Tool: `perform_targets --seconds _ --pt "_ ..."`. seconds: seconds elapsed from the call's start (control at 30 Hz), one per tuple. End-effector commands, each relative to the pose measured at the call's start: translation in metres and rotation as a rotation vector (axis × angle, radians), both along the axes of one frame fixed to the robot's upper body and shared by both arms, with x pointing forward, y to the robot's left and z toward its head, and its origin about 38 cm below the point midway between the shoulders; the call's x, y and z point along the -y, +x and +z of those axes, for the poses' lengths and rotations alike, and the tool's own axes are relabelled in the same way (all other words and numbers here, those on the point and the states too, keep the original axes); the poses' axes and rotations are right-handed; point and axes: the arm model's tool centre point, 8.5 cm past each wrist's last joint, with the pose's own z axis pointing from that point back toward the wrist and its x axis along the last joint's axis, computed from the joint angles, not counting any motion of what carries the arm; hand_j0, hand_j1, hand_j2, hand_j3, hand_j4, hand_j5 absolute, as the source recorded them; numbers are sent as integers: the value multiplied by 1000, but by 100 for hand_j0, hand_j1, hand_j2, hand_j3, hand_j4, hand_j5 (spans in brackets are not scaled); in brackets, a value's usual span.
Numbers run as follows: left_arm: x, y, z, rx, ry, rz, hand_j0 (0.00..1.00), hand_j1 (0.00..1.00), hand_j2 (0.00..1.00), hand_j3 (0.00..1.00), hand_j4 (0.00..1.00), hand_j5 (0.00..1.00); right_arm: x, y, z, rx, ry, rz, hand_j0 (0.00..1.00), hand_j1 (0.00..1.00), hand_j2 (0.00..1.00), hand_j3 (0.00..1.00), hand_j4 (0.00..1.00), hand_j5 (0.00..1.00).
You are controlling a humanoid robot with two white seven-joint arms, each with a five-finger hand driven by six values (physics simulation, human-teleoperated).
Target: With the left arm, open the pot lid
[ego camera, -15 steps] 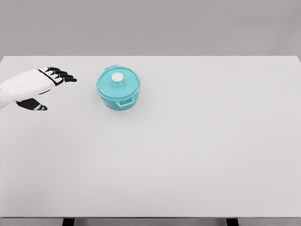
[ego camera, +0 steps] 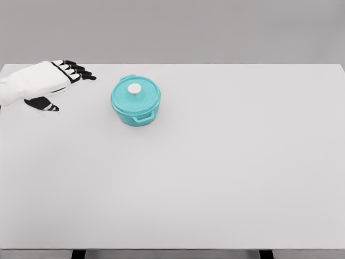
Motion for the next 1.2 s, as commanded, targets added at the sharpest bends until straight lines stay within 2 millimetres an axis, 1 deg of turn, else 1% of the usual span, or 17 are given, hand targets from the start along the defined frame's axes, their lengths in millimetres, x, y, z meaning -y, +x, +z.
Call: perform_targets --seconds 0.0,0.03,0.07,0.13,0.23,0.37,0.4,0.53,0.63,0.67,0.7,0.8,0.87,0.93,0.97,1.1,1.17 --pt "14 1 -17 -56 11 -35 100 100 100 100 100 100 0 0 0 0 0 0 100 100 100 100 100 100" --pt "18 16 -5 -62 84 -53 100 100 100 100 100 100 0 0 0 0 0 0 100 100 100 100 100 100" --pt "32 27 -11 -106 161 -101 100 100 100 100 100 100 0 0 0 0 0 0 100 100 100 100 100 100" --pt "53 31 -16 -125 219 -180 100 100 100 100 100 100 0 0 0 0 0 0 100 100 100 100 100 100" --pt "100 44 8 -60 182 -267 100 100 100 100 100 100 0 0 0 0 0 0 100 100 100 100 100 100" --pt "123 46 7 -59 163 -301 100 100 100 100 100 100 0 0 0 0 0 0 100 100 100 100 100 100" --pt "128 47 -3 -91 183 -306 100 100 100 100 100 100 0 0 0 0 0 0 100 100 100 100 100 100" --pt "128 66 -9 -122 176 -262 100 100 100 100 100 100 0 0 0 0 0 0 100 100 100 100 100 100" --pt "130 68 -12 -131 178 -260 100 100 100 100 100 100 0 0 0 0 0 0 100 100 100 100 100 100" --pt "130 68 -17 -142 189 -260 100 100 100 100 100 100 0 0 0 0 0 0 100 100 100 100 100 100" --pt "131 70 -14 -137 191 -259 100 100 100 100 100 100 0 0 0 0 0 0 100 100 100 100 100 100" --pt "135 72 -15 -142 189 -255 100 100 100 100 100 100 0 0 0 0 0 0 100 100 100 100 100 100" --pt "136 74 -16 -145 187 -249 98 98 98 98 98 98 0 0 0 -1 -1 0 100 100 100 100 100 100" --pt "134 76 -17 -148 188 -239 93 93 93 93 93 93 0 0 0 0 0 0 100 100 100 100 100 100" --pt "134 77 -19 -152 190 -235 93 93 93 93 93 93 0 0 0 0 0 0 100 100 100 100 100 100" --pt "139 89 -39 -186 228 -203 92 92 92 92 92 92 0 0 0 0 0 0 100 100 100 100 100 100" --pt "145 90 -39 -186 225 -209 88 88 88 88 88 88 0 0 0 -1 -1 0 100 100 100 100 100 100"
